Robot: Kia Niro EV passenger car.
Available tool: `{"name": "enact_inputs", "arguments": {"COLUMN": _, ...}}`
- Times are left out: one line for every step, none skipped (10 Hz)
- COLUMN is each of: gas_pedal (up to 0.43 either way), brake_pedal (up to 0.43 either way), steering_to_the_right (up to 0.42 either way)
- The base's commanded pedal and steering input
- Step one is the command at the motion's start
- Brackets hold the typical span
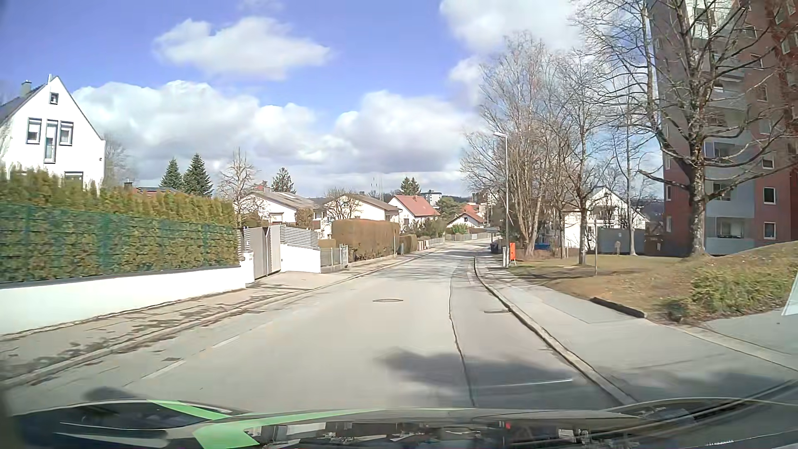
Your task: Follow the waypoints while adhering to traffic rules and regulations
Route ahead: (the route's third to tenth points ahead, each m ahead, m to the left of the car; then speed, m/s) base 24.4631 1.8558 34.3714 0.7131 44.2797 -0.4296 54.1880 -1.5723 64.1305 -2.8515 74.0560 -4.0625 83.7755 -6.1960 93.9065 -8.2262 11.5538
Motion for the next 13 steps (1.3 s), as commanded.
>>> {"name": "enact_inputs", "arguments": {"gas_pedal": 0.098, "brake_pedal": 0.0, "steering_to_the_right": 0.015}}
{"name": "enact_inputs", "arguments": {"gas_pedal": 0.087, "brake_pedal": 0.0, "steering_to_the_right": 0.015}}
{"name": "enact_inputs", "arguments": {"gas_pedal": 0.079, "brake_pedal": 0.0, "steering_to_the_right": 0.015}}
{"name": "enact_inputs", "arguments": {"gas_pedal": 0.067, "brake_pedal": 0.0, "steering_to_the_right": 0.014}}
{"name": "enact_inputs", "arguments": {"gas_pedal": 0.067, "brake_pedal": 0.0, "steering_to_the_right": 0.014}}
{"name": "enact_inputs", "arguments": {"gas_pedal": 0.067, "brake_pedal": 0.0, "steering_to_the_right": 0.014}}
{"name": "enact_inputs", "arguments": {"gas_pedal": 0.067, "brake_pedal": 0.0, "steering_to_the_right": 0.015}}
{"name": "enact_inputs", "arguments": {"gas_pedal": 0.067, "brake_pedal": 0.0, "steering_to_the_right": 0.016}}
{"name": "enact_inputs", "arguments": {"gas_pedal": 0.059, "brake_pedal": 0.0, "steering_to_the_right": 0.017}}
{"name": "enact_inputs", "arguments": {"gas_pedal": 0.059, "brake_pedal": 0.0, "steering_to_the_right": 0.017}}
{"name": "enact_inputs", "arguments": {"gas_pedal": 0.047, "brake_pedal": 0.0, "steering_to_the_right": 0.017}}
{"name": "enact_inputs", "arguments": {"gas_pedal": 0.047, "brake_pedal": 0.0, "steering_to_the_right": 0.016}}
{"name": "enact_inputs", "arguments": {"gas_pedal": 0.047, "brake_pedal": 0.0, "steering_to_the_right": 0.016}}
